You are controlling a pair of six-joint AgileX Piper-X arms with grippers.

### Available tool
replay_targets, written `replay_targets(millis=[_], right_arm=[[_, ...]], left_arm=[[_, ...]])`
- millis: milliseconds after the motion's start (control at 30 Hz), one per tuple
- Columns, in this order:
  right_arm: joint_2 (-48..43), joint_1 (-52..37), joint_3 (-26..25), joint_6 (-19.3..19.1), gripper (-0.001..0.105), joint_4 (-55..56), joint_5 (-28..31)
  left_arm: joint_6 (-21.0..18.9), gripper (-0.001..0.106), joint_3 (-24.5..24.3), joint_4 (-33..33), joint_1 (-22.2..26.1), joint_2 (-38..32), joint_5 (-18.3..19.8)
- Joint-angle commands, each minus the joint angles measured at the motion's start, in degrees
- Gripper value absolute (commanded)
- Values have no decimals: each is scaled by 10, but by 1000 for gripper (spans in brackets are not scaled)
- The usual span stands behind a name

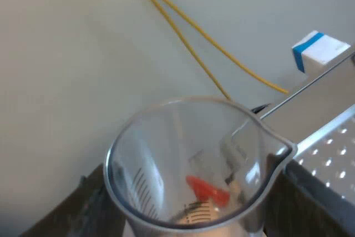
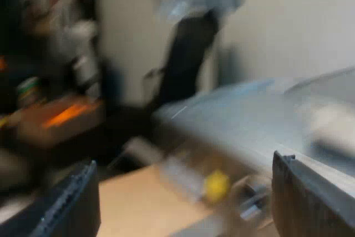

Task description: Pour the beans into the coffee machine

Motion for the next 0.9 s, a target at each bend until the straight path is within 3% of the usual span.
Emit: replay_targets(millis=[33,267,333,367,400,500,533,600,900], right_arm=[[5,42,-7,-7,67,30,15],[34,131,-1,1,67,31,89],[41,139,3,3,67,29,100],[51,150,10,4,67,28,108],[69,168,21,14,67,24,121],[92,181,37,26,67,-5,135],[102,184,43,28,67,-23,139],[116,186,49,40,67,-43,144],[194,186,53,55,67,-105,144]], left_arm=[[-24,21,42,-13,29,-36,15],[-34,21,214,-81,76,-132,22],[-38,21,225,-85,79,-142,28],[-42,21,252,-95,84,-154,35],[-46,21,319,-124,99,-187,41],[-76,21,384,-143,120,-212,44],[-89,21,408,-150,130,-218,61],[-108,21,441,-165,145,-222,90],[-148,21,552,-263,178,-224,92]])
